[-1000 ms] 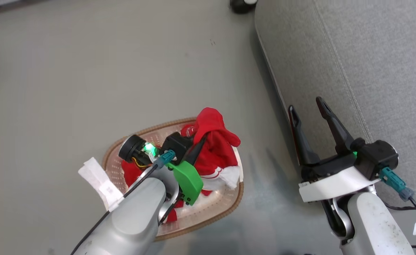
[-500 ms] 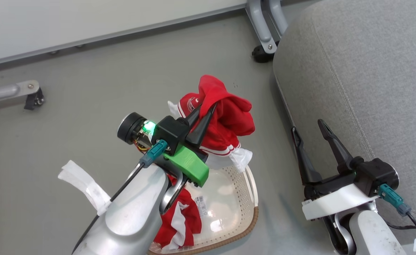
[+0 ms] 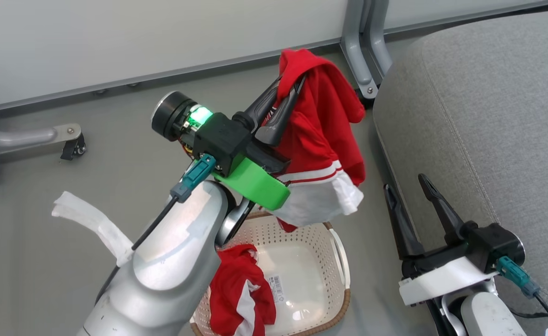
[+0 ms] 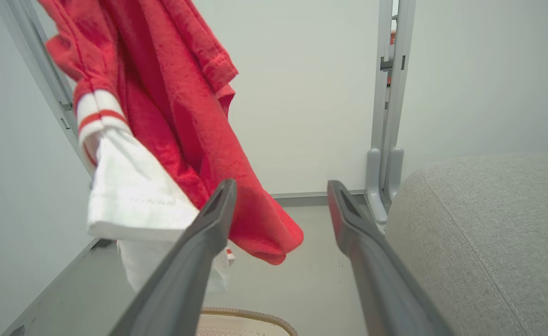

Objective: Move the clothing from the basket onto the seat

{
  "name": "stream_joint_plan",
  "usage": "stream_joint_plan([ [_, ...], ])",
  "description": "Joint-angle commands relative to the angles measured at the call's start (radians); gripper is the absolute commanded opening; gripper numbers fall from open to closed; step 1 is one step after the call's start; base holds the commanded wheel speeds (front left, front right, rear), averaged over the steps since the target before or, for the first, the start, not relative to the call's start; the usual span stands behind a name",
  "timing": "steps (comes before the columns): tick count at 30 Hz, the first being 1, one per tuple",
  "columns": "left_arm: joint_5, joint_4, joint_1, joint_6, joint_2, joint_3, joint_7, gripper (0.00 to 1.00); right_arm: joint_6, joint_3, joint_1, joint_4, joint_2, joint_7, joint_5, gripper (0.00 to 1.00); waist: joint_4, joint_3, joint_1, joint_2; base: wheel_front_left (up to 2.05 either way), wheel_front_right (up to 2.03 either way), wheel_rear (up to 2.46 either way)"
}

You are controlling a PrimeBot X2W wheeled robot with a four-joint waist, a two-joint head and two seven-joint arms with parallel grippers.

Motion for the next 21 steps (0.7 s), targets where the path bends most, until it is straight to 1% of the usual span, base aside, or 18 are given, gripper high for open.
stream_joint_plan([
  [1,0.002,-0.005,-0.019,0.002,0.000,-0.002,-0.001,0.00,-0.001,0.000,0.014,-0.002,-0.003,-0.002,0.002,1.00,0.007,-0.014,0.0001,0.0034,0.00,0.00,0.00],
  [6,-0.004,0.000,-0.033,0.005,-0.003,-0.015,-0.001,0.00,-0.001,0.009,0.029,-0.009,-0.003,-0.002,0.006,1.00,0.011,-0.030,0.0001,0.0034,0.00,0.00,0.00],
  [13,-0.015,0.012,-0.016,0.012,-0.005,-0.029,-0.001,0.00,-0.001,0.029,0.025,-0.072,-0.003,-0.002,0.000,1.00,0.008,-0.043,0.0001,0.0034,0.00,0.00,0.00],
  [17,-0.019,0.014,-0.005,0.015,-0.005,-0.033,-0.001,0.00,-0.001,0.078,-0.001,-0.109,-0.003,-0.002,-0.011,1.00,0.013,-0.046,0.0001,0.0034,0.00,0.00,0.00],
  [21,-0.024,0.012,-0.006,0.014,-0.006,-0.040,-0.001,0.00,-0.001,0.138,-0.034,-0.110,-0.003,-0.002,-0.026,1.00,0.021,-0.044,0.0001,0.0034,0.00,0.00,0.00],
])
